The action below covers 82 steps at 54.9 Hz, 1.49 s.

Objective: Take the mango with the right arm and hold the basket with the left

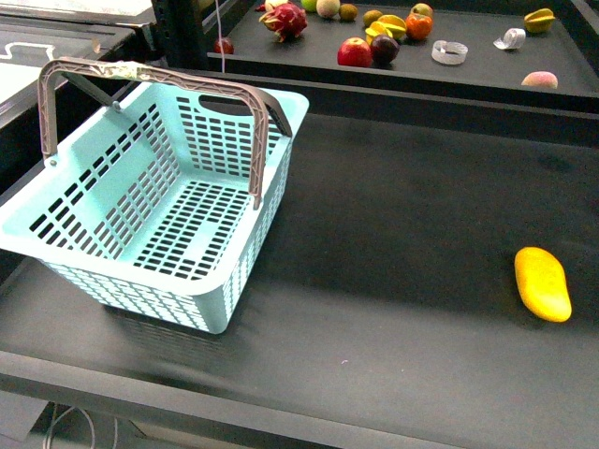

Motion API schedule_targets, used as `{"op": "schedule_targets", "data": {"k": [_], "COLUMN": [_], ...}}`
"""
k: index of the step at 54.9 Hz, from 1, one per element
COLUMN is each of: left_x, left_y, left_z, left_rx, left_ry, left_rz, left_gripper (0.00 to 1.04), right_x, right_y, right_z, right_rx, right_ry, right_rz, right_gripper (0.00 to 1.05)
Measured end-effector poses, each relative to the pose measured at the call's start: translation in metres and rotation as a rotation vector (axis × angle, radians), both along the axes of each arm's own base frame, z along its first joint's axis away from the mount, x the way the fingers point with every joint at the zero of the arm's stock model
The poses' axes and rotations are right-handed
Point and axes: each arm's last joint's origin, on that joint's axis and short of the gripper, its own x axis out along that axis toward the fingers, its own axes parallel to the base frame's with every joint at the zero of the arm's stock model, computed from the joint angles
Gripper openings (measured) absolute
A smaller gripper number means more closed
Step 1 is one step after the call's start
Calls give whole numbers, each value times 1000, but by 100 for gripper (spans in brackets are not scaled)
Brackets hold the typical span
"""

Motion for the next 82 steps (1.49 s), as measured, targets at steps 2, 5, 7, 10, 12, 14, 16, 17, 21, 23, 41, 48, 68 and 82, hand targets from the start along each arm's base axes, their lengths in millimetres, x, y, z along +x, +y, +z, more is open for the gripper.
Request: {"op": "schedule_targets", "data": {"k": [2,5,7,10,12,14,16,17,21,23,41,48,68,82], "left_x": [0,0,0,0,0,0,0,0,0,0,5,20,127,220], "left_y": [0,0,0,0,0,0,0,0,0,0,-3,-5,-25,-70], "left_z": [0,0,0,0,0,0,0,0,0,0,-5,-10,-4,-27], "left_rx": [0,0,0,0,0,0,0,0,1,1,-193,-517,-840,-890], "left_ry": [0,0,0,0,0,0,0,0,0,0,125,110,178,344], "left_rz": [0,0,0,0,0,0,0,0,0,0,247,489,389,288], "left_gripper": [42,54,61,72,80,87,94,97,96,97,97,97,97,97], "right_x": [0,0,0,0,0,0,0,0,0,0,0,0,0,0], "right_y": [0,0,0,0,0,0,0,0,0,0,0,0,0,0], "right_z": [0,0,0,0,0,0,0,0,0,0,0,0,0,0], "right_rx": [0,0,0,0,0,0,0,0,0,0,0,0,0,0], "right_ry": [0,0,0,0,0,0,0,0,0,0,0,0,0,0], "right_rz": [0,0,0,0,0,0,0,0,0,0,-1,1,1,1], "right_gripper": [96,96,96,96,96,96,96,96,96,96,96,96,96,96]}}
